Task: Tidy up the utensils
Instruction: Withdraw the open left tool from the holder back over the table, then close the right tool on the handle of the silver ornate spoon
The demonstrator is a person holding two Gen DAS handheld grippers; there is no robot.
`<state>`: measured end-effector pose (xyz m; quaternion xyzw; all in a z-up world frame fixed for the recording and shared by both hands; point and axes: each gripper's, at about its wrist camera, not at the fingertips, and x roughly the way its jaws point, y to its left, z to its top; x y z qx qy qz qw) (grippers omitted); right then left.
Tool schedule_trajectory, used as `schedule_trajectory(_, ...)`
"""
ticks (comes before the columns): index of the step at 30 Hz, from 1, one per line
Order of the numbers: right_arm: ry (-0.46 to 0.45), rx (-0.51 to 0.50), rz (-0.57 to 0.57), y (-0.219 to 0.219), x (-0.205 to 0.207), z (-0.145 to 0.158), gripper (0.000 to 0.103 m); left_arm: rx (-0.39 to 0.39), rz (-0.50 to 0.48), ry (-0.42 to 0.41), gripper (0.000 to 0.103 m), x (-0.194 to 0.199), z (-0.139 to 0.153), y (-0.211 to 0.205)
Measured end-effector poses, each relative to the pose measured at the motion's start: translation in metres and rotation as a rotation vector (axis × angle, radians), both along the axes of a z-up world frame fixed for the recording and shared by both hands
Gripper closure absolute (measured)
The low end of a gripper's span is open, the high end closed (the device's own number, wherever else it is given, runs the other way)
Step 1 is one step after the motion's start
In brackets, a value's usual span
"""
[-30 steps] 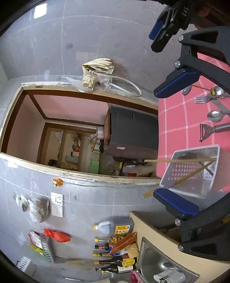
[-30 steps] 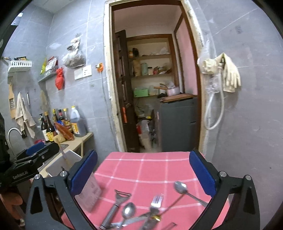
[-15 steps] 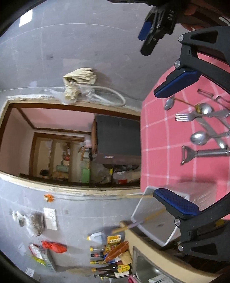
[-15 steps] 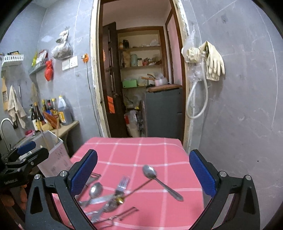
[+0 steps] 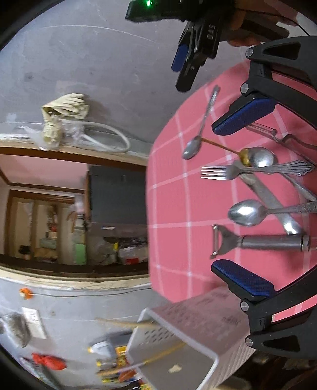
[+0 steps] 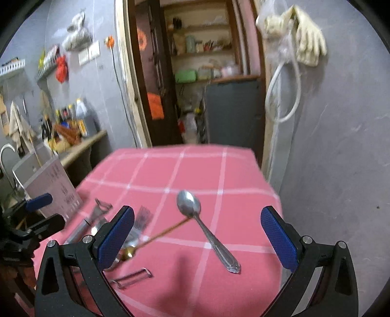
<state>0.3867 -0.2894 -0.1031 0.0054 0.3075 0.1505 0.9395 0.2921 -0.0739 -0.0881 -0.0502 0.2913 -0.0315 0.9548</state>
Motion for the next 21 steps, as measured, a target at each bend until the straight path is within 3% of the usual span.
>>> schedule_trajectory(2, 0.041, -0.010, 0.016, 0.002, 0.010, -0.013, 0.004, -0.016, -0.007, 0.032, 0.001, 0.005, -0.008, 0.000)
schedule_trajectory(6, 0.127, -0.050, 0.050, 0.011, 0.030, -0.038, 0.031, -0.035, -0.004, 0.087, 0.007, 0.015, -0.023, 0.002)
schedule_trajectory(13, 0.229, -0.119, 0.093, 0.030, 0.055, -0.063, 0.061, -0.065, 0.011, 0.171, 0.027, 0.035, -0.044, 0.008)
schedule_trajectory(18, 0.255, -0.126, 0.119, 0.040, 0.063, -0.069, 0.072, -0.070, 0.005, 0.234, 0.033, 0.051, -0.056, 0.010)
schedule_trajectory(21, 0.265, -0.150, 0.136, 0.048, 0.064, -0.072, 0.073, -0.071, 0.012, 0.275, 0.035, 0.059, -0.061, 0.013)
